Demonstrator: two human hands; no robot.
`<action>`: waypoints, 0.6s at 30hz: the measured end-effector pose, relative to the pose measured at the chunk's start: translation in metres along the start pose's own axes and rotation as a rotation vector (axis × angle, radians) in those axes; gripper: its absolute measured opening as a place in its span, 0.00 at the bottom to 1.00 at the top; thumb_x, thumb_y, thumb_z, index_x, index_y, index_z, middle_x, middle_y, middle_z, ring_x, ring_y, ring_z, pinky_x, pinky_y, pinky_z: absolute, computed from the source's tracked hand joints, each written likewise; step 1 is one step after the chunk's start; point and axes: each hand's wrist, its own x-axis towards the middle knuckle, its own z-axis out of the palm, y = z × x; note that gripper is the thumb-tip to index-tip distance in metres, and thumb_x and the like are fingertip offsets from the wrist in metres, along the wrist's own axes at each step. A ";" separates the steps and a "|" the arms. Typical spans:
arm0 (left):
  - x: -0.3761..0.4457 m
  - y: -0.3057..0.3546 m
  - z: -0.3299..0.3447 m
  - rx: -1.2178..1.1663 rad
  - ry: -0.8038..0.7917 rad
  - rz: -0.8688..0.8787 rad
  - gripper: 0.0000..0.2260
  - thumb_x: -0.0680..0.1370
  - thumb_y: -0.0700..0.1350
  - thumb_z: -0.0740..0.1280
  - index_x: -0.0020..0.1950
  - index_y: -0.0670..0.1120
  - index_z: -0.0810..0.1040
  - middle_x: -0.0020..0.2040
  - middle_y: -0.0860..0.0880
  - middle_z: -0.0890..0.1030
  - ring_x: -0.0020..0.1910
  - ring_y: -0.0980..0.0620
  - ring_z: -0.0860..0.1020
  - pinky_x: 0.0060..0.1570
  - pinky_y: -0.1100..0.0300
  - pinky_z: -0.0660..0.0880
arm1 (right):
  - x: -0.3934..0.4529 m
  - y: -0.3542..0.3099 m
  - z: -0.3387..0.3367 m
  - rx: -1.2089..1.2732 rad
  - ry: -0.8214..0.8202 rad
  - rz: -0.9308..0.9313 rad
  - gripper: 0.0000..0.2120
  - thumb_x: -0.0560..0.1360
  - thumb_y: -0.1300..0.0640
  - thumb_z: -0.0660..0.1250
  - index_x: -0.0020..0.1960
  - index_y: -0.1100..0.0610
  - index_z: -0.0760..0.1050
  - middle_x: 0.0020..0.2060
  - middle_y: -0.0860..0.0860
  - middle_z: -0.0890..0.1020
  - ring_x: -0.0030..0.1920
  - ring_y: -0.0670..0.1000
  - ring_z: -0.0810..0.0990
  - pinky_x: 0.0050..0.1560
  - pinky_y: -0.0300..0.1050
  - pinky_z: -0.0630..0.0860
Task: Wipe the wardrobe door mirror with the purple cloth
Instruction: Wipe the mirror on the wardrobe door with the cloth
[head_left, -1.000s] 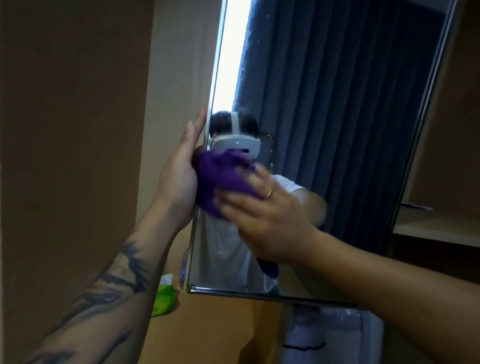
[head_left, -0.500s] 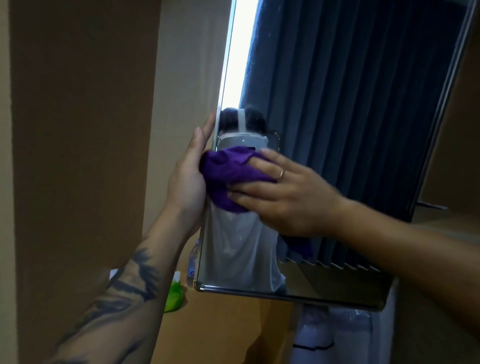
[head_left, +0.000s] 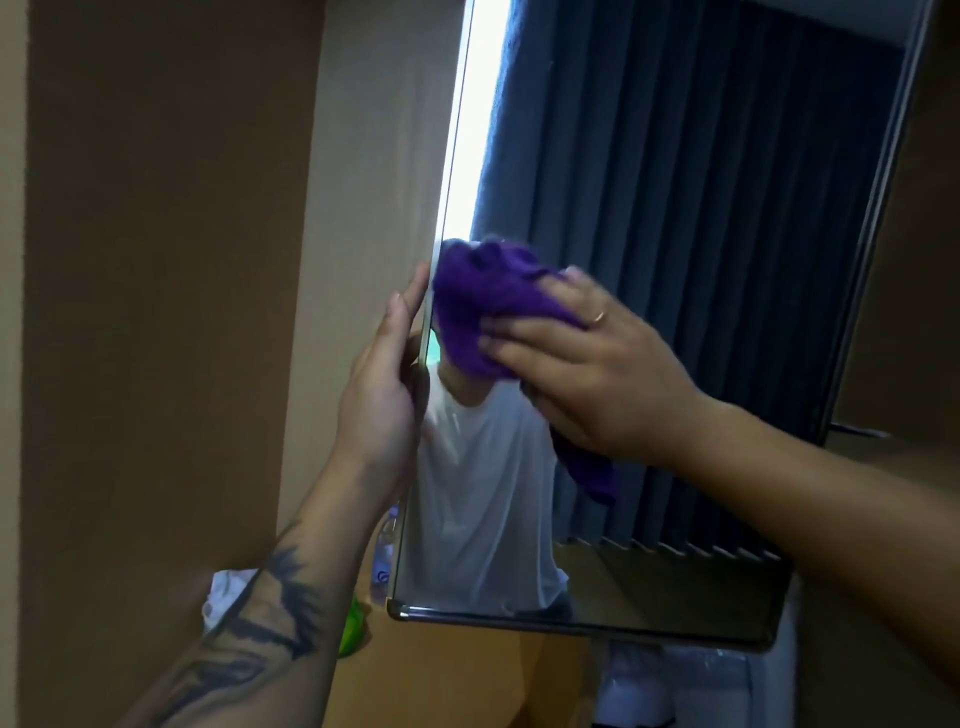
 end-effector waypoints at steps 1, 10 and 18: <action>0.000 0.000 0.000 0.038 -0.008 0.009 0.20 0.86 0.58 0.53 0.75 0.57 0.73 0.75 0.44 0.73 0.78 0.35 0.58 0.79 0.40 0.46 | 0.001 0.000 -0.001 0.001 0.040 0.159 0.19 0.83 0.53 0.62 0.71 0.55 0.78 0.71 0.53 0.78 0.74 0.66 0.71 0.76 0.68 0.61; 0.003 -0.006 -0.004 0.043 0.023 0.040 0.19 0.84 0.60 0.57 0.73 0.60 0.74 0.75 0.46 0.73 0.77 0.44 0.68 0.79 0.40 0.58 | -0.015 0.014 -0.005 -0.026 -0.017 -0.092 0.16 0.81 0.57 0.66 0.69 0.54 0.80 0.68 0.53 0.80 0.72 0.65 0.74 0.75 0.69 0.65; 0.002 -0.010 -0.001 -0.002 0.014 0.029 0.17 0.85 0.56 0.58 0.72 0.58 0.76 0.77 0.47 0.71 0.78 0.42 0.65 0.80 0.44 0.53 | -0.038 0.008 -0.007 -0.015 -0.144 -0.326 0.19 0.82 0.56 0.65 0.72 0.52 0.76 0.71 0.51 0.78 0.76 0.64 0.69 0.77 0.67 0.64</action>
